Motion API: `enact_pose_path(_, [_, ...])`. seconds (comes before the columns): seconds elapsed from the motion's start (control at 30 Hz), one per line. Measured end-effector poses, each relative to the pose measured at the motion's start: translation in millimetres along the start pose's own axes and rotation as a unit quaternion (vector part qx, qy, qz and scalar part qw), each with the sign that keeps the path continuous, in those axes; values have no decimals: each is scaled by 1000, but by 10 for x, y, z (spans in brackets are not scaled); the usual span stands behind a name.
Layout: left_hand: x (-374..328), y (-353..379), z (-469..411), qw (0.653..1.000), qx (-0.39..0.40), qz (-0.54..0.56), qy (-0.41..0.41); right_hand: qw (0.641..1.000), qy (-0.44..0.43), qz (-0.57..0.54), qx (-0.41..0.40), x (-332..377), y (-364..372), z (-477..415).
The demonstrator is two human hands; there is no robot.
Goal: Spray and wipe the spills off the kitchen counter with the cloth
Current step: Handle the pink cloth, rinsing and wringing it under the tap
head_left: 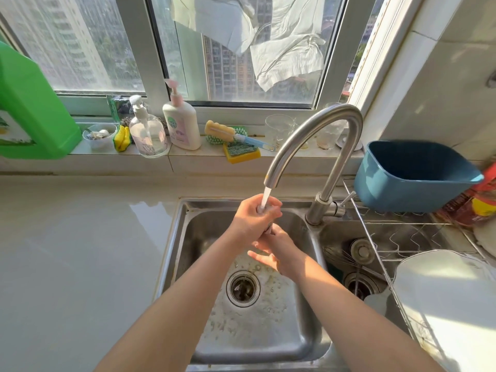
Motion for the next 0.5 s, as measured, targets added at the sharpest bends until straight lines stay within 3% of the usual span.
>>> enact_pose_path(0.1, [-98, -43, 8, 999, 2, -37, 38, 973, 7, -232, 17, 27, 120, 11])
enact_pose_path(0.2, [-96, -49, 29, 999, 11, -34, 41, 924, 21, -380, -18, 120, 215, 22])
enact_pose_path(0.37, [-141, -118, 41, 996, -56, -23, 70, 877, 50, -464, -113, 116, 222, -43])
enact_pose_path(0.5, [-5, -282, 50, 988, -146, 39, 40, 906, 36, -399, -138, 154, 253, -132])
Point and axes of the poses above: each hand's wrist, its own z-axis away from the middle knuckle, its own y-axis out of the palm, x = y × z, the point moved 8 cm from there along -z, towards the middle knuckle, and after that the axes turned 8 degrees about -y, right-handed, at the moved point
